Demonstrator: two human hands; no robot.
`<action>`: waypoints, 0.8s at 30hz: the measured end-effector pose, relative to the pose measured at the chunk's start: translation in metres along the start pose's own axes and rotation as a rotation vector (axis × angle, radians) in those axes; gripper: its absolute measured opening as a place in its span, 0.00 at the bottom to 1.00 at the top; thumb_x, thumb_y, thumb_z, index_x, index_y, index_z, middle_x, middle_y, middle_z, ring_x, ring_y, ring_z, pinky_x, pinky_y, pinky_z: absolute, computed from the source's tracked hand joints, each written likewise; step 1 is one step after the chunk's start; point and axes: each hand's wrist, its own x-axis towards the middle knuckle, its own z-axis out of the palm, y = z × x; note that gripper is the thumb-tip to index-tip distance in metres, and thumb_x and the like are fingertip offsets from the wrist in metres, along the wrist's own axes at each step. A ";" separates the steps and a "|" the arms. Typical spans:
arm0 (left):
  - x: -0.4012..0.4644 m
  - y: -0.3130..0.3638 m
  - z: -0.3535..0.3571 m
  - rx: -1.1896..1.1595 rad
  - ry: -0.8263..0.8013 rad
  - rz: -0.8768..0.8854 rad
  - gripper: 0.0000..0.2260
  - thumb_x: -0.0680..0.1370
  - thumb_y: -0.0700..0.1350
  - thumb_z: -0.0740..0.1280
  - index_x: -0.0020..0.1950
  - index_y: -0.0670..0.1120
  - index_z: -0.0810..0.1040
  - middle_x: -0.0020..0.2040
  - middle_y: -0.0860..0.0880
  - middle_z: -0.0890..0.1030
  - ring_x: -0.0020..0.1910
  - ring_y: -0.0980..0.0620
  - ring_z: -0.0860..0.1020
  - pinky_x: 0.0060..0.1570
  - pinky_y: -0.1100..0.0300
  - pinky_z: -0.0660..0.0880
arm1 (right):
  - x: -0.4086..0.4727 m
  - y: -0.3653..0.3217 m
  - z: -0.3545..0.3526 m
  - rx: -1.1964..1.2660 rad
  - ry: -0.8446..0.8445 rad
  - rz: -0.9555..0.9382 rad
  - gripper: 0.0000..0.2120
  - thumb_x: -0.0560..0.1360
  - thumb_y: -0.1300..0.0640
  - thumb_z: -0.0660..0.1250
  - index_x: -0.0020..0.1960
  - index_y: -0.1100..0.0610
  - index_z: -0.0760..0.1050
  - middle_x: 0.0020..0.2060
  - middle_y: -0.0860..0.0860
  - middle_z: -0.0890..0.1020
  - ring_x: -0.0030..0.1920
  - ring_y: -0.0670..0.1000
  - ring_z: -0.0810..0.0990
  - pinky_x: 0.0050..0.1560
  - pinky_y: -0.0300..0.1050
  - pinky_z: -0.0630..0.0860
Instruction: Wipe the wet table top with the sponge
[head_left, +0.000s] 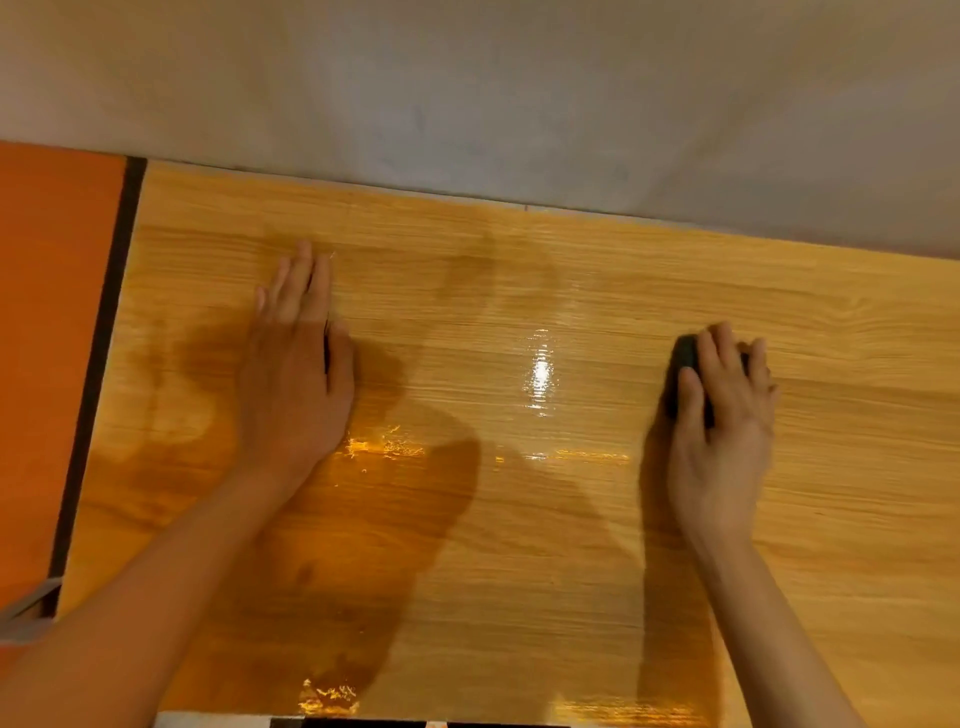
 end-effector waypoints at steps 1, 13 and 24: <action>0.000 0.000 -0.001 0.002 -0.002 0.002 0.24 0.87 0.45 0.52 0.83 0.44 0.53 0.83 0.47 0.53 0.82 0.49 0.51 0.81 0.50 0.47 | 0.002 -0.008 0.006 0.011 0.033 0.031 0.19 0.83 0.55 0.55 0.72 0.57 0.69 0.74 0.51 0.67 0.78 0.56 0.56 0.77 0.61 0.49; -0.003 -0.001 0.000 -0.026 0.025 0.031 0.25 0.85 0.47 0.52 0.82 0.41 0.57 0.82 0.44 0.57 0.82 0.48 0.54 0.81 0.46 0.50 | -0.001 -0.049 0.032 0.067 -0.257 -0.430 0.18 0.82 0.57 0.59 0.70 0.56 0.72 0.72 0.51 0.70 0.76 0.52 0.58 0.78 0.46 0.46; -0.004 0.001 -0.001 -0.058 0.050 0.022 0.24 0.85 0.45 0.54 0.81 0.42 0.59 0.82 0.46 0.58 0.82 0.48 0.54 0.81 0.47 0.52 | 0.000 -0.033 0.017 0.005 -0.269 -0.395 0.20 0.83 0.56 0.55 0.75 0.55 0.65 0.75 0.49 0.64 0.79 0.50 0.52 0.78 0.53 0.45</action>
